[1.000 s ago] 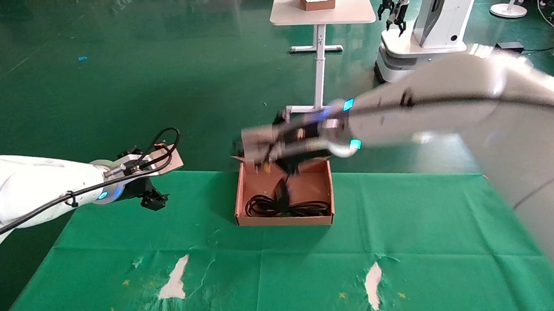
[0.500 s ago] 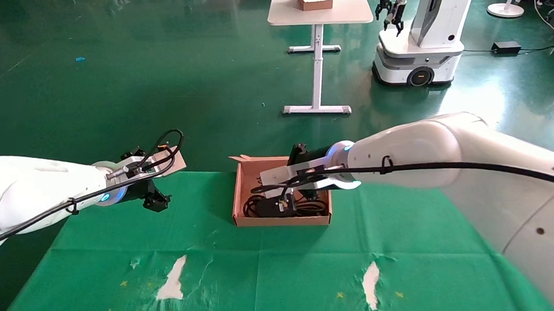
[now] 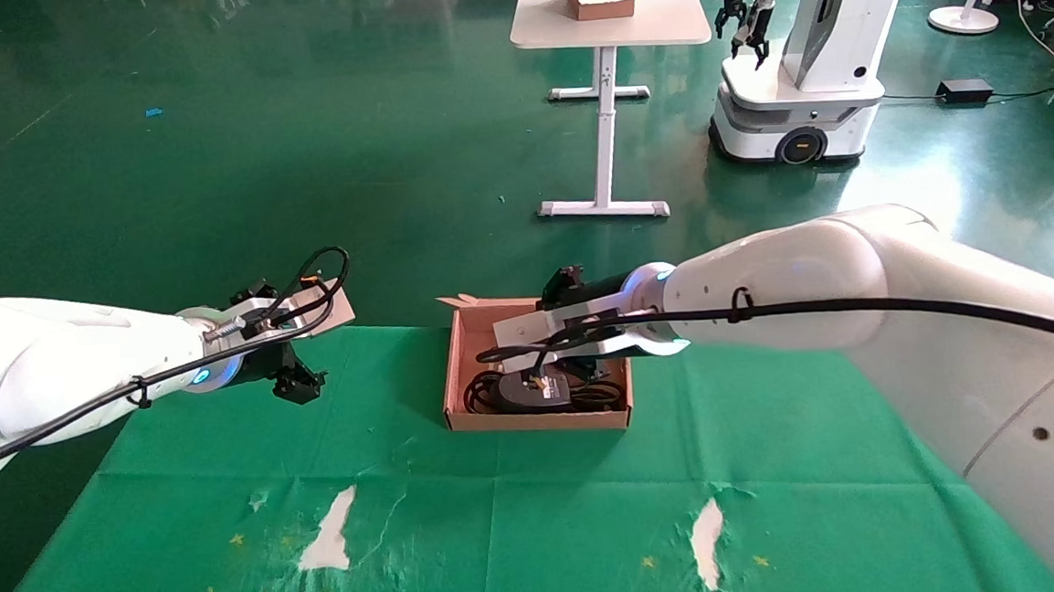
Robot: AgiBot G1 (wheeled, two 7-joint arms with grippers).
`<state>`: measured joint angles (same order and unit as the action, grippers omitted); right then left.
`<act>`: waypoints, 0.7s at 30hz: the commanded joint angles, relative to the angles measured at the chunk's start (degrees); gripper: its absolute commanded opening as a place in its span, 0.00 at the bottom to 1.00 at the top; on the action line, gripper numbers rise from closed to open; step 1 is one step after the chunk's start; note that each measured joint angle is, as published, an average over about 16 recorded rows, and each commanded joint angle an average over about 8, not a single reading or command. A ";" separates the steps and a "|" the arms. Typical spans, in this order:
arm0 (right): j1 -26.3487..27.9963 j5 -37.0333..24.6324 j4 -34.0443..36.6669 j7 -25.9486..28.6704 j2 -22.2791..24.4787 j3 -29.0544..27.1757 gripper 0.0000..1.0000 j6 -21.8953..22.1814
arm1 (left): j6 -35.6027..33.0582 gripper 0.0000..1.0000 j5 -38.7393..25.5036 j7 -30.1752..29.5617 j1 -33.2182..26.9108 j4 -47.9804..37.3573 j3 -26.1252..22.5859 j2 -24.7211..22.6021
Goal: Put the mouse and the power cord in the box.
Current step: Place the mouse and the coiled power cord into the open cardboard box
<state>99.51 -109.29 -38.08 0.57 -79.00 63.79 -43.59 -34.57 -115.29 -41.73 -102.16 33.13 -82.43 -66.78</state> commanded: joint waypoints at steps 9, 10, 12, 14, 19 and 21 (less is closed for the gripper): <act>-0.42 0.71 -0.63 0.08 0.62 -1.07 1.00 -0.91 | 0.06 1.00 0.11 0.11 0.03 -0.11 0.05 -0.05; -0.72 1.24 -0.92 0.15 0.97 -1.46 1.00 -1.25 | 0.06 1.00 0.12 0.11 0.03 -0.11 0.05 -0.06; -1.56 2.74 -1.69 0.35 1.92 -2.52 1.00 -2.17 | 0.05 1.00 0.12 0.12 0.03 -0.12 0.05 -0.05; -2.65 4.67 -2.70 0.64 3.18 -3.87 1.00 -3.36 | 0.05 1.00 0.12 0.12 0.03 -0.12 0.05 -0.05; -5.85 10.37 -5.68 1.51 6.88 -7.85 1.00 -6.88 | 0.05 1.00 0.12 0.12 0.03 -0.12 0.05 -0.05; -7.11 12.61 -6.85 1.85 8.34 -9.42 1.00 -8.26 | 0.05 1.00 0.12 0.12 0.03 -0.12 0.05 -0.05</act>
<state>92.41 -96.69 -44.93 2.42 -70.67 54.38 -51.84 -34.51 -115.16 -41.61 -102.12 33.01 -82.38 -66.83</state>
